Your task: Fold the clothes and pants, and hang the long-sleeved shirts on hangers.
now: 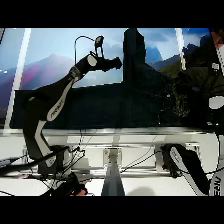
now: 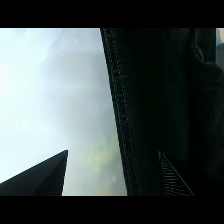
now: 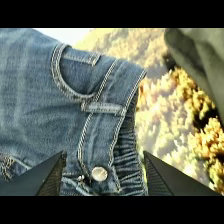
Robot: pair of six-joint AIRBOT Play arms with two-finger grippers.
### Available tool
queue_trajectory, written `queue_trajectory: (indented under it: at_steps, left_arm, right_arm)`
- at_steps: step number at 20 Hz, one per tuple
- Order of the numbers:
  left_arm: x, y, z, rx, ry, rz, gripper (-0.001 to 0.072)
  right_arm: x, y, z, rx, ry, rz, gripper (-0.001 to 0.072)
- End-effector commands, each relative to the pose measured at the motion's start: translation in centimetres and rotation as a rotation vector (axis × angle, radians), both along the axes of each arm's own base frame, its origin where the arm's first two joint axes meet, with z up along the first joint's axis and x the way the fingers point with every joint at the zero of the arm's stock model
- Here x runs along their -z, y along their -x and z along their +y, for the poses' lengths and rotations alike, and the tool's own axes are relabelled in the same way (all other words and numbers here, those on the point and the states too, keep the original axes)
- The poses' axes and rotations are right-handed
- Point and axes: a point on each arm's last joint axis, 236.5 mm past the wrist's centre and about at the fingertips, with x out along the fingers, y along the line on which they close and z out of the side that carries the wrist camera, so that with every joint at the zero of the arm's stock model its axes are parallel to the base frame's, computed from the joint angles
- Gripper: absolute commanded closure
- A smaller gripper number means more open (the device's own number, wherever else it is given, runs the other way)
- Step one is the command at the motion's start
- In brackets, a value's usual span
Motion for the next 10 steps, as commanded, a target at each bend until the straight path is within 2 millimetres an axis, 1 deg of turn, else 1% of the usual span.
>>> queue_trajectory:
  at_steps: [1, 4, 6, 7, 8, 10]
  left_arm:
    - [2.1, -0.8, -1.8, 0.020, 0.010, 0.021, 0.0127]
    - [3.7, -0.2, -2.6, 0.037, -0.001, 0.039, 0.0127]
    - [4.3, 0.4, -3.2, 0.051, -0.006, 0.049, 0.0172]
    - [4.6, 0.8, -3.7, 0.059, -0.007, 0.052, 0.0216]
    - [4.6, 1.0, -4.1, 0.064, -0.008, 0.047, 0.0242]
    - [4.5, 1.4, -5.0, 0.072, -0.006, 0.035, 0.0246]
  right_arm:
    - [-0.6, -0.7, -0.5, 0.016, 0.016, -0.040, 0.0159]
    - [-0.7, -0.7, -0.5, 0.017, 0.017, -0.042, 0.0158]
    - [-0.7, -0.7, -0.5, 0.017, 0.017, -0.043, 0.0158]
    - [-0.7, -0.7, -0.5, 0.017, 0.017, -0.043, 0.0159]
    - [-0.7, -0.7, -0.6, 0.017, 0.017, -0.043, 0.0159]
    - [-0.7, -0.7, -0.6, 0.017, 0.017, -0.043, 0.0159]
